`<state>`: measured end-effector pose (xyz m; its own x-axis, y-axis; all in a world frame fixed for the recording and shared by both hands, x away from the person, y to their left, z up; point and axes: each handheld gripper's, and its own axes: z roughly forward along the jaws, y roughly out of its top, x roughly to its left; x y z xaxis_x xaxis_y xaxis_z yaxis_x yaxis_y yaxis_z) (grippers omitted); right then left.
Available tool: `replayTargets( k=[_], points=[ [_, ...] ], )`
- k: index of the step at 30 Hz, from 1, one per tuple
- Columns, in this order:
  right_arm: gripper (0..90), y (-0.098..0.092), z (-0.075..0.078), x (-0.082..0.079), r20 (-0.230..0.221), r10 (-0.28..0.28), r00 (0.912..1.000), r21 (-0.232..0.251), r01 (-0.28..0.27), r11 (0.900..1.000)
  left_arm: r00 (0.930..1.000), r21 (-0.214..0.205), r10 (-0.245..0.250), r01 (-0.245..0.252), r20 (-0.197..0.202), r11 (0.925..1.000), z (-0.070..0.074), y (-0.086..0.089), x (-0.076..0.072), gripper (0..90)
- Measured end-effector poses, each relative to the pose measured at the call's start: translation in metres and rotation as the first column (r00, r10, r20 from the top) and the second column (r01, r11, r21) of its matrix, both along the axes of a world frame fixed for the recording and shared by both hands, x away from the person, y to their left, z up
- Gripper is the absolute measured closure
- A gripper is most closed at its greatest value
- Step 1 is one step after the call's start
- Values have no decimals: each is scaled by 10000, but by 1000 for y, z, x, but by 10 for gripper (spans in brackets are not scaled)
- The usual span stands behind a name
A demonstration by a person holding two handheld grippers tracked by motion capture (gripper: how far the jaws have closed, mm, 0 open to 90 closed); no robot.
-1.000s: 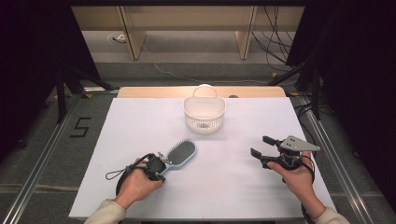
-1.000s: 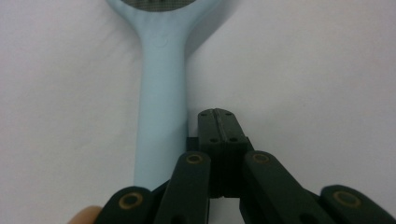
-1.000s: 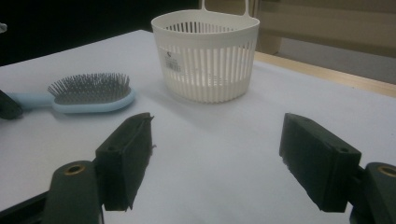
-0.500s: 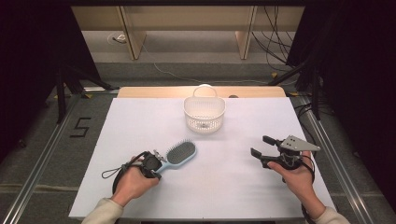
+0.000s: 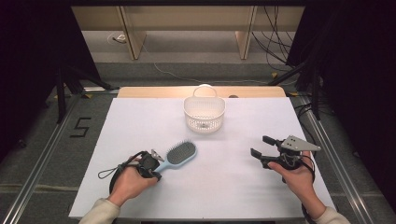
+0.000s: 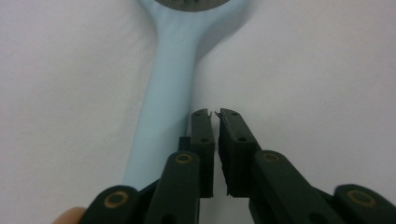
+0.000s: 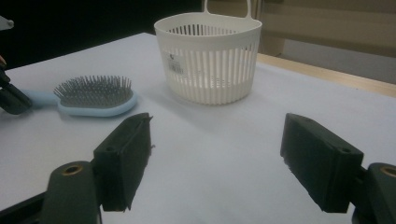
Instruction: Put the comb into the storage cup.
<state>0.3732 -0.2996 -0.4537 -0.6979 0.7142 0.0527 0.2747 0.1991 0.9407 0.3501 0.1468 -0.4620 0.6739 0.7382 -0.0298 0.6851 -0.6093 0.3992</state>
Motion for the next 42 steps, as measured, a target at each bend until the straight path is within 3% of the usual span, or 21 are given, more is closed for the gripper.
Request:
replayTargets(
  k=[7,10,12,15,16,20,21,23,26,28,32,35,42],
  points=[
    [247,0,1,-1,54,10,10000,19,-10,10000,9988,-1057,-66,118,488,9943,6,5,-6,613],
    [245,0,1,-1,62,19,10000,29,-19,10000,9944,-1588,-264,425,1020,9864,8,9,-7,523],
    [242,0,1,-1,60,45,10000,39,-45,10000,9861,-1835,-359,658,1620,9808,7,12,-7,393],
    [236,0,1,-2,82,76,9999,68,-76,9999,9698,-1412,-199,557,2429,9884,7,13,-9,231],
    [234,1,1,-2,101,77,9999,72,-78,9999,9669,-1449,-203,589,2544,9877,8,14,-9,170],
    [224,1,1,-2,111,109,9999,121,-110,9999,9589,-2325,115,571,2835,9709,10,18,-6,64],
    [223,1,2,-2,112,108,9999,143,-110,9998,9534,-2526,166,630,3013,9655,10,19,-6,48],
    [219,1,2,-2,130,136,9998,186,-138,9997,9469,-2750,146,785,3211,9582,12,22,-5,0],
    [212,0,2,-3,118,125,9999,181,-127,9998,9342,-2974,356,768,3551,9517,13,26,-3,0],
    [209,1,2,-3,115,136,9998,150,-138,9998,9322,-3041,442,721,3591,9499,13,27,-2,0],
    [207,1,2,-4,138,153,9998,155,-155,9998,9338,-2806,340,722,3563,9571,15,29,0,0],
    [204,2,2,-4,142,154,9998,142,-156,9998,9410,-2625,102,839,3382,9613,17,29,2,0],
    [193,1,2,-4,150,185,9997,31,-185,9998,9490,-2382,-329,1121,3135,9647,18,26,10,0]
  ],
)
